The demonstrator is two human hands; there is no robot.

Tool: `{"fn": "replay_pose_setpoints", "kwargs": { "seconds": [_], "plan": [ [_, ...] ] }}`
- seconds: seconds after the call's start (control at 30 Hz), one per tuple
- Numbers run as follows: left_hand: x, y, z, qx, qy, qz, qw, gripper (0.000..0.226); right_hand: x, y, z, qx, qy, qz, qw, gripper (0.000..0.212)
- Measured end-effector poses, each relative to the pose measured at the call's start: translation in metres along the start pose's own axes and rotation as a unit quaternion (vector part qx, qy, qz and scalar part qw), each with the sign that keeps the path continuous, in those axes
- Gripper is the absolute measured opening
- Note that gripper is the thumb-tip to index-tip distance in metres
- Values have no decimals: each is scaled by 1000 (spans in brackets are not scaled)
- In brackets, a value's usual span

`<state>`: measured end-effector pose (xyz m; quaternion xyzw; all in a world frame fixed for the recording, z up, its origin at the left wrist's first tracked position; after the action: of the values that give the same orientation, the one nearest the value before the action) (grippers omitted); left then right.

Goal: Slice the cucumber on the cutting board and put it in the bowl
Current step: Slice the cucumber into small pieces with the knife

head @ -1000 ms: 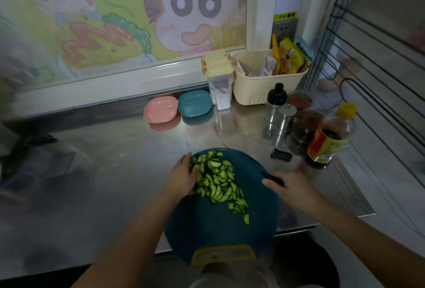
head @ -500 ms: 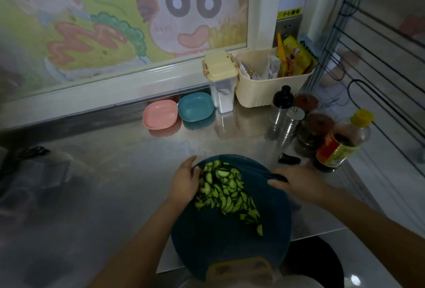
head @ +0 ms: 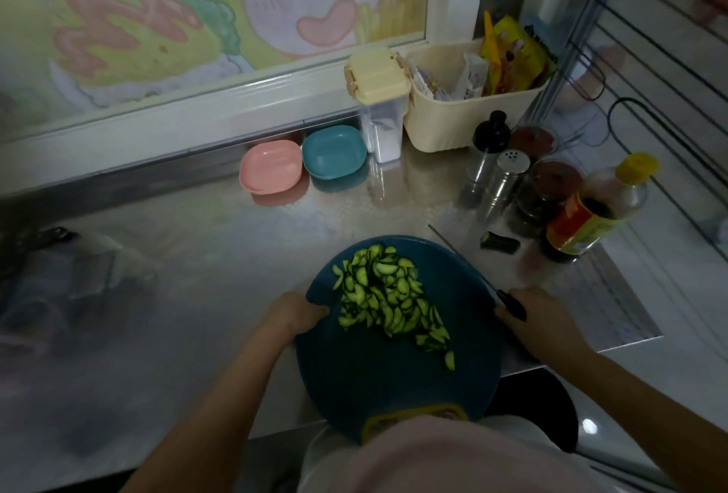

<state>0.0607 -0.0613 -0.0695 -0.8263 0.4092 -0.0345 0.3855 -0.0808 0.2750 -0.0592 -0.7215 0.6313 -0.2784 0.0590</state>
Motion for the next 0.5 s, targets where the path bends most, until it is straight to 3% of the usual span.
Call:
{"fn": "replay_pose_setpoints", "kwargs": {
  "seconds": [0.33, 0.4, 0.5],
  "plan": [
    [18, -1, 7, -90, -141, -37, 985, 65, 15, 1, 16, 7, 76, -13, 997, 15],
    [24, 0, 7, -139, -211, -32, 967, 57, 18, 2, 15, 14, 81, -17, 996, 17],
    [29, -6, 4, -219, -369, 1, 903, 38, 22, 7, 11, 19, 113, -15, 993, 19]
  ]
}}
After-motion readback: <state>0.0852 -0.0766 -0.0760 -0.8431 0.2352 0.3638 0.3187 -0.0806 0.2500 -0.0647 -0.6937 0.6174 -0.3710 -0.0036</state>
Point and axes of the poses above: each hand's wrist, its own y-axis towards the middle knuckle, its own z-axis out of the palm, x = y × z, the point moved 8 cm from there along y, towards the middle knuckle, and after that the axes turned 13 degrees about z, right-handed, at the moved point
